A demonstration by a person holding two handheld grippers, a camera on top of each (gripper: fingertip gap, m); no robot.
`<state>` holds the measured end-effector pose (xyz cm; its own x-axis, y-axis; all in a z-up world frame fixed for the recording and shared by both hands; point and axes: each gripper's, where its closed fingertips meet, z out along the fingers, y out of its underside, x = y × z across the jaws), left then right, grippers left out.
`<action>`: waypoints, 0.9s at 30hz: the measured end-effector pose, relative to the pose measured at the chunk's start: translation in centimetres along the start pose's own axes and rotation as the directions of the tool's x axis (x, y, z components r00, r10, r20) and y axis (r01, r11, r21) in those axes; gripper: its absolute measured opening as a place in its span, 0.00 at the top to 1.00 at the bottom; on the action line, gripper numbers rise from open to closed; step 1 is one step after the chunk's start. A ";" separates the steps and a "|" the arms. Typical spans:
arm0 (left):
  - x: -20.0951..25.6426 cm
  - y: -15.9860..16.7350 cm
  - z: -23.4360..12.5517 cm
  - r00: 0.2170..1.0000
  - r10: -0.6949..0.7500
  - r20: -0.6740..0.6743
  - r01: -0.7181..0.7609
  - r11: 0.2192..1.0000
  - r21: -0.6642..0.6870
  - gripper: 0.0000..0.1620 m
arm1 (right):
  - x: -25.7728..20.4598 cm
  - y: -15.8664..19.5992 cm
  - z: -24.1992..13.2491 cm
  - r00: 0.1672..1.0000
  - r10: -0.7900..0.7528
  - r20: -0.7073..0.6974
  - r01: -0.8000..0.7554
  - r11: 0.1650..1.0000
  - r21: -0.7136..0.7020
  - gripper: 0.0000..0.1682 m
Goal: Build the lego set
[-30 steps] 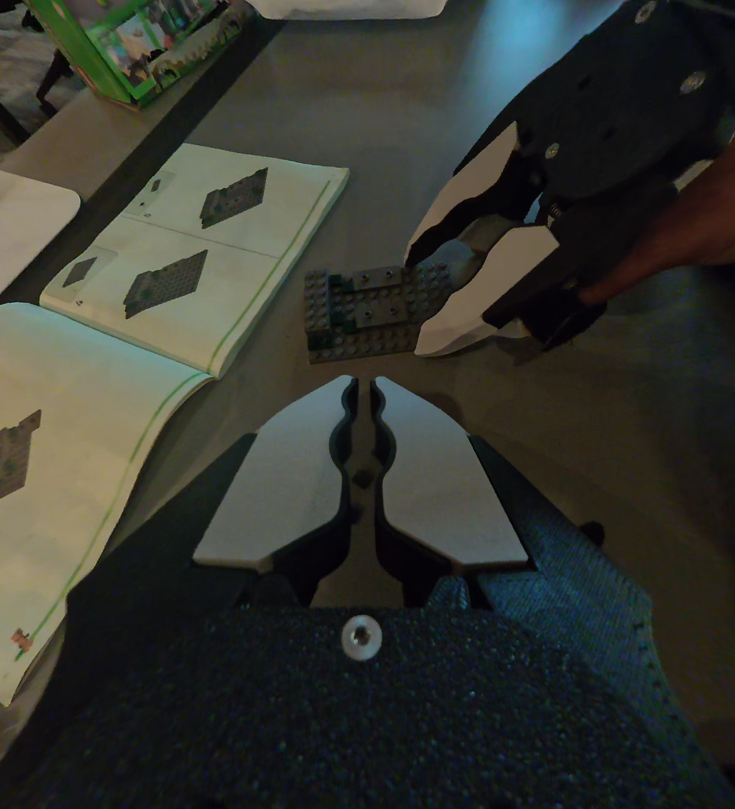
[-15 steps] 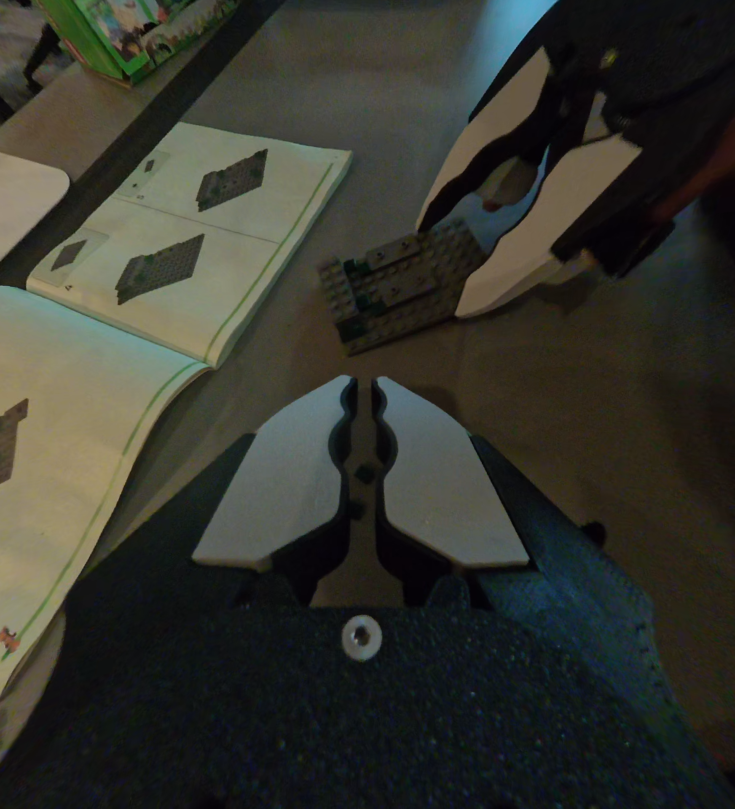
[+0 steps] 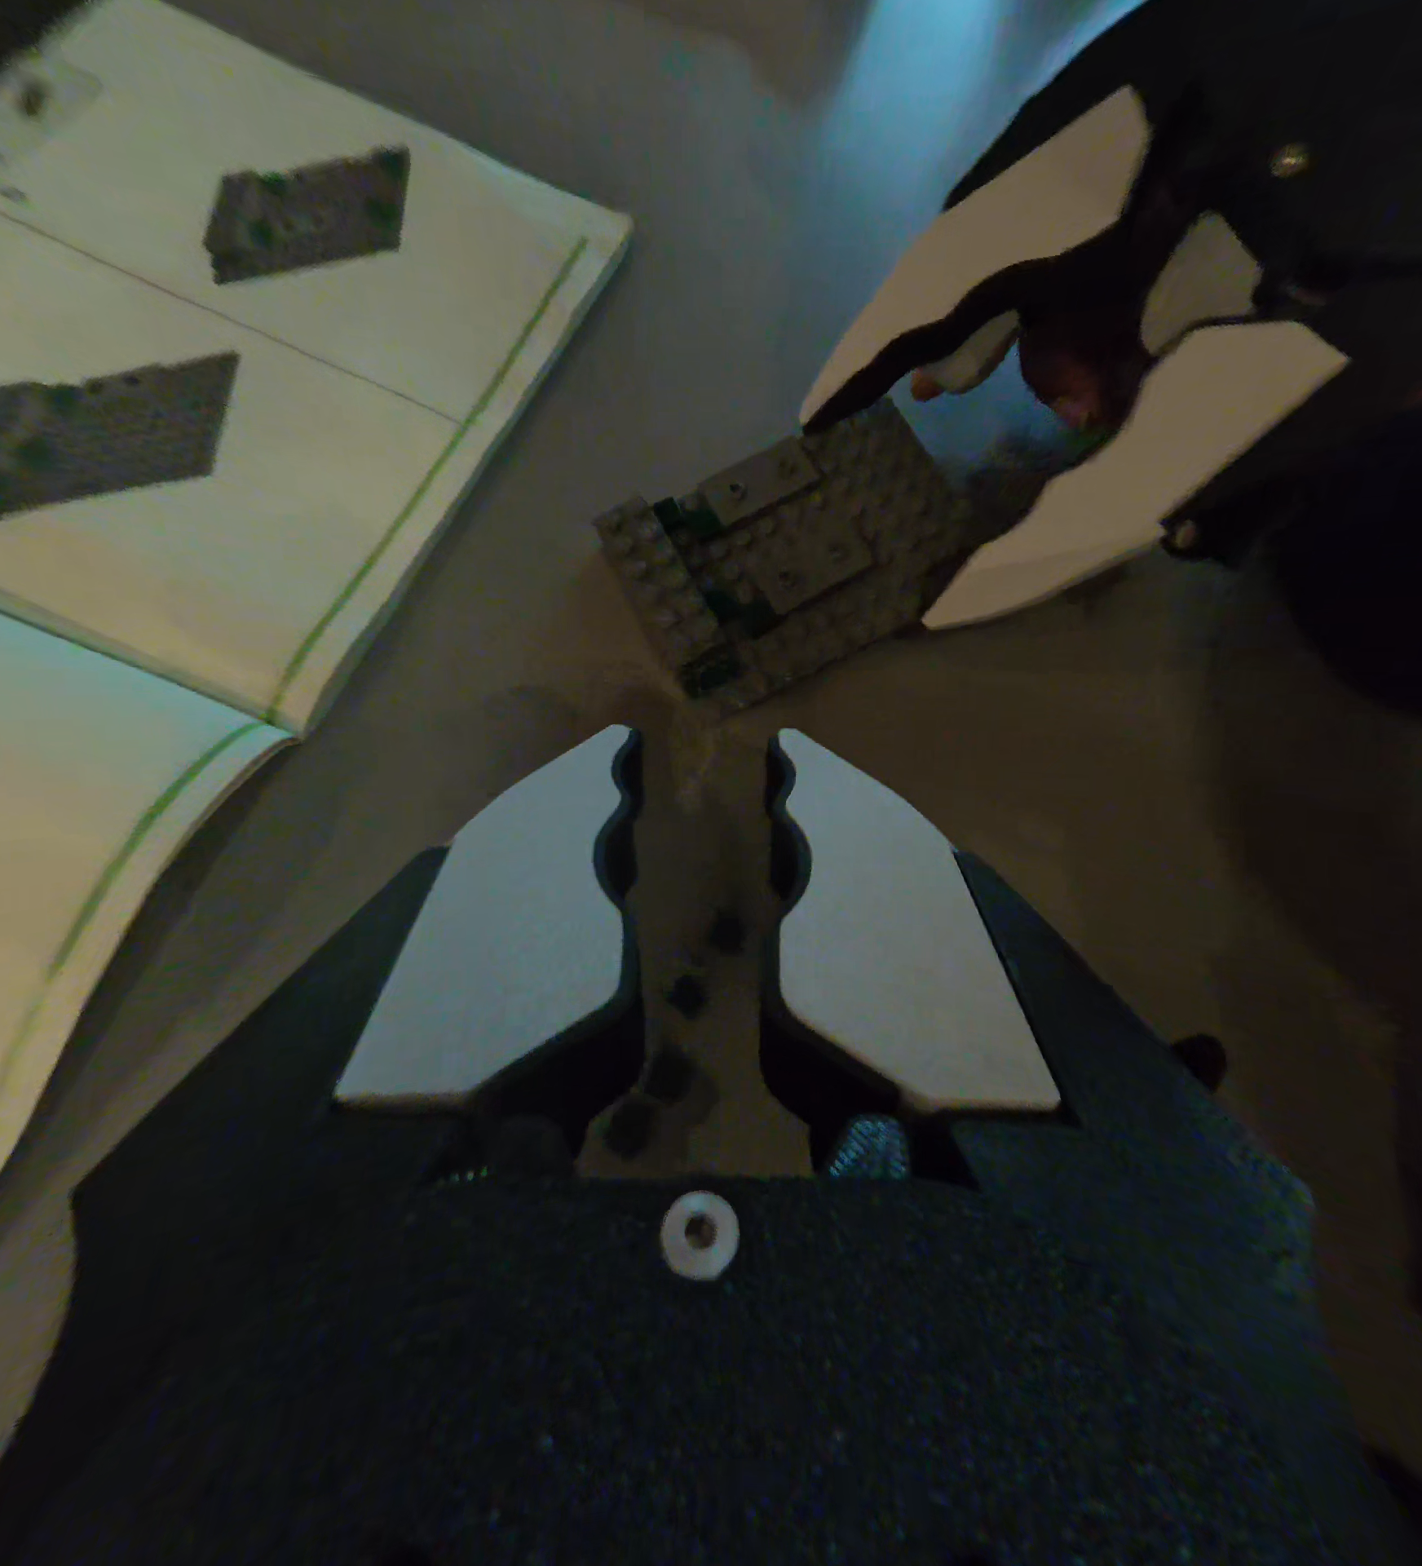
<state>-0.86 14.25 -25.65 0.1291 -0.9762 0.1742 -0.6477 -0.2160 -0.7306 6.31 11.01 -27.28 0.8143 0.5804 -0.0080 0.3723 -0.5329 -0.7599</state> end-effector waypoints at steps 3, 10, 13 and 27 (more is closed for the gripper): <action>-0.4 -0.3 1.4 1.000 -0.026 -0.009 0.025 0.999 -0.037 0.82 | -0.2 0.2 0.0 1.000 -0.009 0.015 0.009 1.000 0.008 0.62; -0.3 -1.1 4.8 0.998 -0.051 0.021 0.054 0.989 -0.136 0.81 | -0.4 0.1 0.1 0.999 -0.036 0.014 0.035 0.999 0.033 0.62; -0.4 -1.2 5.1 0.998 -0.056 0.038 0.061 0.987 -0.148 0.82 | -0.3 0.2 0.0 0.999 -0.037 0.018 0.036 0.998 0.043 0.62; -0.3 -1.2 4.8 0.990 -0.130 0.048 0.136 0.979 -0.154 0.85 | -0.5 0.2 -0.2 0.998 -0.067 0.001 0.067 0.996 0.053 0.62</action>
<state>3.54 14.68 -27.97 0.2487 -0.9394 0.2358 -0.7316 -0.3417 -0.5899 6.03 10.49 -27.31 0.7868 0.6157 0.0422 0.4019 -0.4592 -0.7922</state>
